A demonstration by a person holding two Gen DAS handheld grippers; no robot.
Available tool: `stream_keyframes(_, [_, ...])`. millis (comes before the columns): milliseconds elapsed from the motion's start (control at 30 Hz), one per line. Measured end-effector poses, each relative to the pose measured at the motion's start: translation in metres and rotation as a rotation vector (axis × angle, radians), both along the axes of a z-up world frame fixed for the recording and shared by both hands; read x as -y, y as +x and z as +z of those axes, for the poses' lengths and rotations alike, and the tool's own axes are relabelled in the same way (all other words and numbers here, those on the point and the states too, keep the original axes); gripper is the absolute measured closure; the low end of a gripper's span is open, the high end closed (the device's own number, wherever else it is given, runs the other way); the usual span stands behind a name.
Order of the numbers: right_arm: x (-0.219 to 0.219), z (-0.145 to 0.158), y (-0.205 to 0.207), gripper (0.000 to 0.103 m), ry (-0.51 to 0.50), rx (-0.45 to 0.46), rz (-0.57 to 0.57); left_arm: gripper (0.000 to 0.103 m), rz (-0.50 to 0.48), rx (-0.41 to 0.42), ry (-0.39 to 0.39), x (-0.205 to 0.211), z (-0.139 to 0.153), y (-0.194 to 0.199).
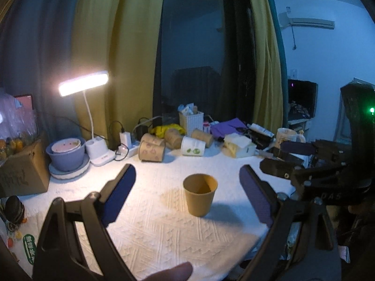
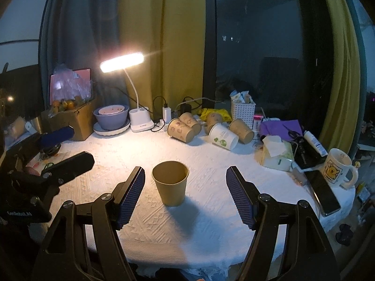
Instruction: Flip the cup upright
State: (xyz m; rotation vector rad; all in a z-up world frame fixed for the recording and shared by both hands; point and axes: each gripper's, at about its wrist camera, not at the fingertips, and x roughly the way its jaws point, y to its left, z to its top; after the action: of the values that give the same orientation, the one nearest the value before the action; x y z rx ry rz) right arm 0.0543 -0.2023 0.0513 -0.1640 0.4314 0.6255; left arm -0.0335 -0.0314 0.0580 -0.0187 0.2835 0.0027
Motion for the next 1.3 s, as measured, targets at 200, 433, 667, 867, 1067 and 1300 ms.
stream_keyframes(200, [0.008, 0.006, -0.001, 0.028, 0.009, 0.021, -0.007, 0.012, 0.007, 0.029, -0.006, -0.001, 0.003, -0.002])
stream_keyframes(433, [0.011, 0.002, 0.001, 0.028, 0.008, 0.015, -0.014, 0.012, 0.001, 0.021, -0.019, -0.001, 0.001, 0.000])
stream_keyframes(667, [0.012, 0.002, 0.001, 0.028, 0.008, 0.015, -0.013, 0.012, 0.006, 0.016, -0.034, -0.004, 0.000, 0.001])
stream_keyframes(867, [0.011, 0.000, 0.002, 0.028, 0.007, 0.008, -0.008, 0.012, 0.003, 0.013, -0.035, -0.004, -0.001, 0.001])
stream_keyframes(1067, [0.010, 0.000, 0.002, 0.028, 0.006, 0.007, -0.009, 0.012, 0.000, 0.008, -0.036, -0.003, -0.003, 0.000])
stream_keyframes(1300, [0.010, -0.001, 0.002, 0.028, 0.005, 0.006, -0.008, 0.012, 0.005, 0.001, -0.041, -0.001, -0.005, -0.001])
